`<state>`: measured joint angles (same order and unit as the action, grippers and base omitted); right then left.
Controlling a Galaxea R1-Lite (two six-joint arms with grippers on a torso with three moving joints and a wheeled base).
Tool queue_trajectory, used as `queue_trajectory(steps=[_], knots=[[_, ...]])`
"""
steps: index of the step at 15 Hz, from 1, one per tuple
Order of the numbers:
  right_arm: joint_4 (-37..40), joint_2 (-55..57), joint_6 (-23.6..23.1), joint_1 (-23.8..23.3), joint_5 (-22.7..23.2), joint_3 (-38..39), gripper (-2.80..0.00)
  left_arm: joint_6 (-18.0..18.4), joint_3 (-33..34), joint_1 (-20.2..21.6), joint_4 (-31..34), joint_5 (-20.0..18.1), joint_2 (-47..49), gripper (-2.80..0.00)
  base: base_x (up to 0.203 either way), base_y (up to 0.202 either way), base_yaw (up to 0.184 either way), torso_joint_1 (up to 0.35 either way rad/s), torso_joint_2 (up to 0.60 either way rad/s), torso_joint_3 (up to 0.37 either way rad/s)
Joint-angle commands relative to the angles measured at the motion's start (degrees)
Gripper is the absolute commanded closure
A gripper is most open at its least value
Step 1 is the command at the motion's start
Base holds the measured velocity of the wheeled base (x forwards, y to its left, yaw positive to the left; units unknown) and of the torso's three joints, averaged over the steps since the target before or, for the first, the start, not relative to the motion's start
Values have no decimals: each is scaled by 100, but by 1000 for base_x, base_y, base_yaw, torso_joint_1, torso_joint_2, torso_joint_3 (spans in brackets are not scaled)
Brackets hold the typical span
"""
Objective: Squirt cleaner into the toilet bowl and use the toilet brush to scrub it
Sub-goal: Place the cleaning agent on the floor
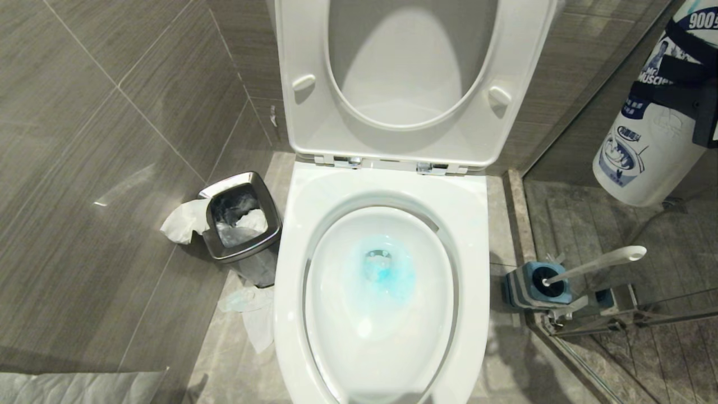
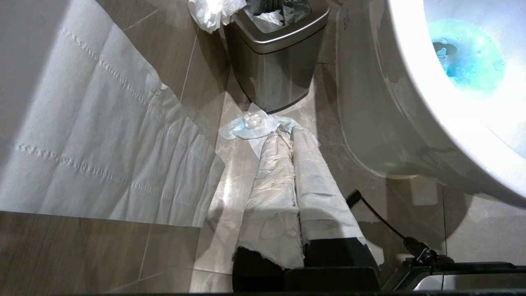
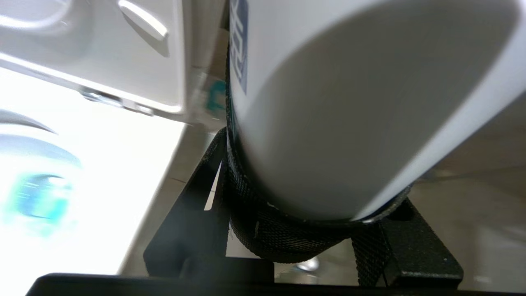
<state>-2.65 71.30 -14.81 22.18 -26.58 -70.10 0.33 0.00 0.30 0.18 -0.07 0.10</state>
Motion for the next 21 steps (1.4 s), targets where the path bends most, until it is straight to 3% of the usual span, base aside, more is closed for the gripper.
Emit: queue_trajectory(steps=[1,12,17,21], knots=[[-15,-13,444,-351,822,66,0,2,0,5,-1,-1,8,0,0,0,0,0,0,0],[-188,420,777,-1049,1043,181,0,2,0,5,-1,-1,8,0,0,0,0,0,0,0],[-1572,1095,838,-1566,1798,571,0,2,0,5,-1,-1,8,0,0,0,0,0,0,0],[-2551,1756,831,-1880,2044,753,0,2,9,5,-1,-1,8,0,0,0,0,0,0,0]])
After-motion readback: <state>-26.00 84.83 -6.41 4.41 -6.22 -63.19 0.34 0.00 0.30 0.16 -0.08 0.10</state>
